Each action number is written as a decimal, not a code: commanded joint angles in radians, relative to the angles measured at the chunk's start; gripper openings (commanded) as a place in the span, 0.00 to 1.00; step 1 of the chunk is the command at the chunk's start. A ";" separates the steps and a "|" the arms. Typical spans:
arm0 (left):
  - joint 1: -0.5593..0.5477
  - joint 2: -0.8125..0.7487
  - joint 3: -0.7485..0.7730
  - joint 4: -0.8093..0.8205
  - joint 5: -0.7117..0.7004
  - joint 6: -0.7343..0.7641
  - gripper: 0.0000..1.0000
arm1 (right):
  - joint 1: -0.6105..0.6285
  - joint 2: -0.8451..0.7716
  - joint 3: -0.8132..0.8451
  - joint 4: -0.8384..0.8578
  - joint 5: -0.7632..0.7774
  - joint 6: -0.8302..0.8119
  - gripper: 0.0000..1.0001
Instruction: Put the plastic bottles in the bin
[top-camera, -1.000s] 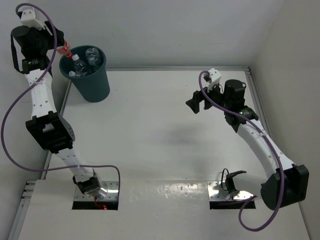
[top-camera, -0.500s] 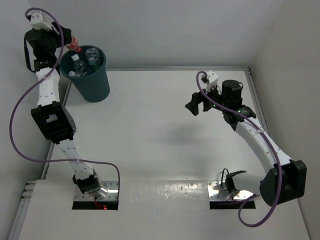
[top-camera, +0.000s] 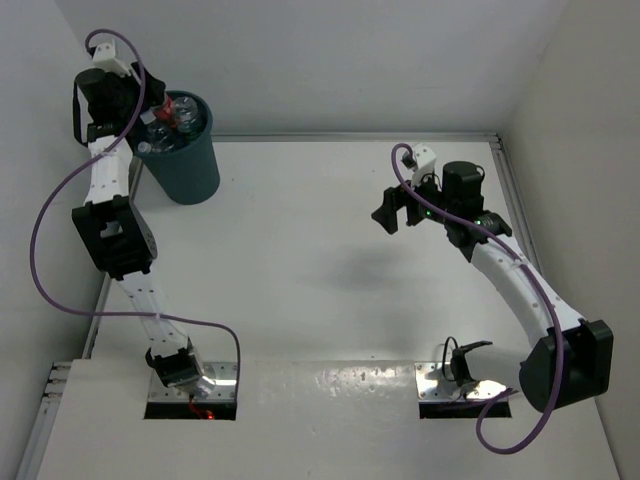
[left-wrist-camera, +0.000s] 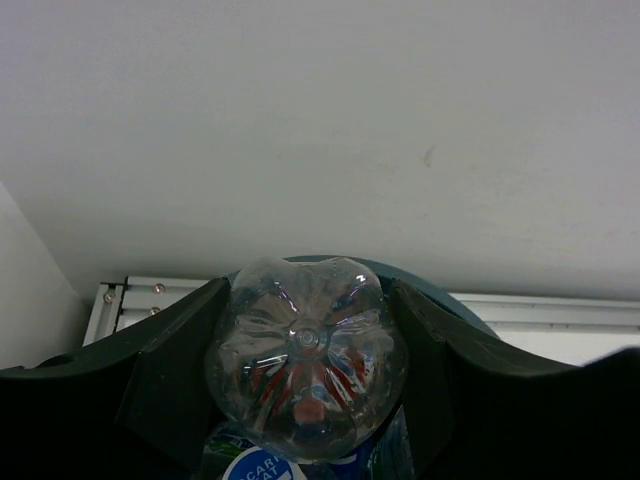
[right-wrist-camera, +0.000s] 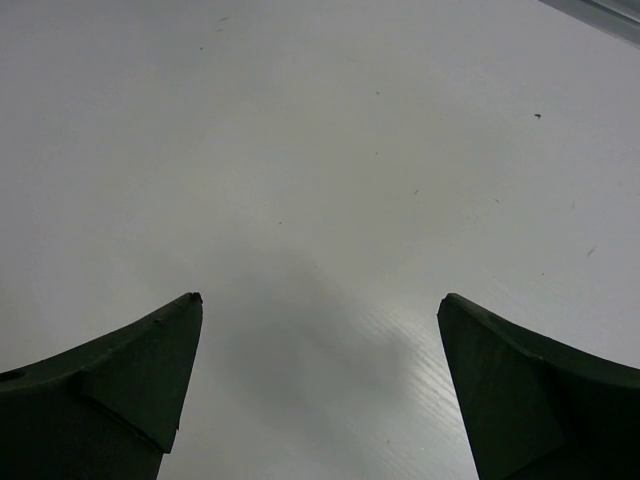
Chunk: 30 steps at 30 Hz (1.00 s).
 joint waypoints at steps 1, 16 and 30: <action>-0.011 -0.017 0.034 -0.019 0.029 0.021 0.68 | 0.006 -0.004 0.035 0.013 0.023 0.007 0.99; -0.084 -0.294 0.289 -0.063 -0.162 0.237 1.00 | -0.004 -0.019 0.081 0.053 0.099 0.122 0.99; -0.609 -0.725 -0.373 -0.678 -0.259 0.355 1.00 | -0.168 -0.198 0.144 -0.247 0.286 0.141 1.00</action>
